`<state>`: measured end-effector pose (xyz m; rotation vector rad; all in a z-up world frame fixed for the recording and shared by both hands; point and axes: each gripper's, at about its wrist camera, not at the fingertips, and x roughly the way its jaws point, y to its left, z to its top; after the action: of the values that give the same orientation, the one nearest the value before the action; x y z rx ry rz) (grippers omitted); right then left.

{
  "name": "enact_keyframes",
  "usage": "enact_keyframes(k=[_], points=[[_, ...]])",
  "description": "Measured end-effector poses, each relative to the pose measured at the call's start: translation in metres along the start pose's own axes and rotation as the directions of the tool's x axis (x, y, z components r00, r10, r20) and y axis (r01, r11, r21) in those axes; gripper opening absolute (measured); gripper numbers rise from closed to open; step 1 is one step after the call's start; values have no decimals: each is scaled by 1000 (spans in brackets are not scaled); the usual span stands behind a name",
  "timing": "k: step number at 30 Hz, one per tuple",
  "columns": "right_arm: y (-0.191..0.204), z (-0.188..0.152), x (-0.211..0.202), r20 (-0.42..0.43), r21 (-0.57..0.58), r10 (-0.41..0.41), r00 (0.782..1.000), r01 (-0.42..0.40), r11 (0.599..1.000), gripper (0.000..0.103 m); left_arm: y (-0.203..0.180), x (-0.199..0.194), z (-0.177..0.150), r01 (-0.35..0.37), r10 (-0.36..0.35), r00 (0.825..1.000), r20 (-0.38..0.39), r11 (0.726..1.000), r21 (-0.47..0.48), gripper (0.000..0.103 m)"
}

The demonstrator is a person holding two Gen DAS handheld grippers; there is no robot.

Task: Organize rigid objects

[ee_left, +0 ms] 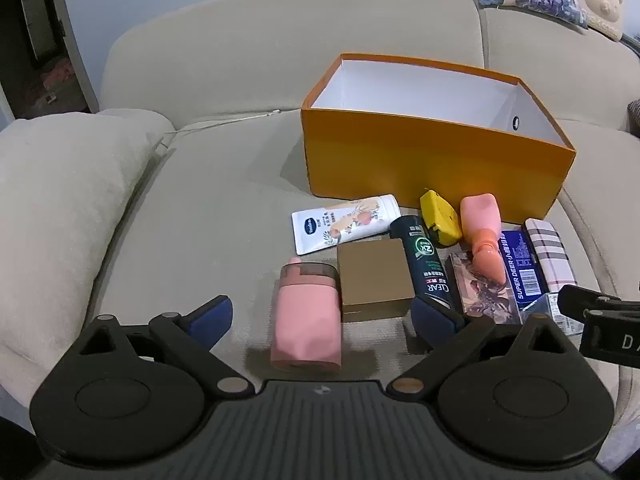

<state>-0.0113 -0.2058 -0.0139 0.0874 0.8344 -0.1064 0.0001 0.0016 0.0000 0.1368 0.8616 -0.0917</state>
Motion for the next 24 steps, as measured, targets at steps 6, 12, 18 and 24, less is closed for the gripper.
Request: enact_keyframes(k=[6, 12, 18, 24], points=[[1, 0, 2, -8, 17, 0, 1000, 0, 1000, 102, -1, 1, 0, -26, 26, 1000, 1, 1000, 16, 103], [-3, 2, 1, -6, 20, 15, 1000, -15, 1000, 102, 0, 1, 1, -22, 22, 1000, 3, 1000, 7, 103], [-1, 0, 0, 3, 15, 12, 1000, -12, 1000, 102, 0, 1, 1, -21, 21, 1000, 2, 1000, 2, 103], [-1, 0, 1, 3, 15, 12, 1000, -12, 1000, 102, 0, 3, 1, -20, 20, 1000, 1, 1000, 2, 103]])
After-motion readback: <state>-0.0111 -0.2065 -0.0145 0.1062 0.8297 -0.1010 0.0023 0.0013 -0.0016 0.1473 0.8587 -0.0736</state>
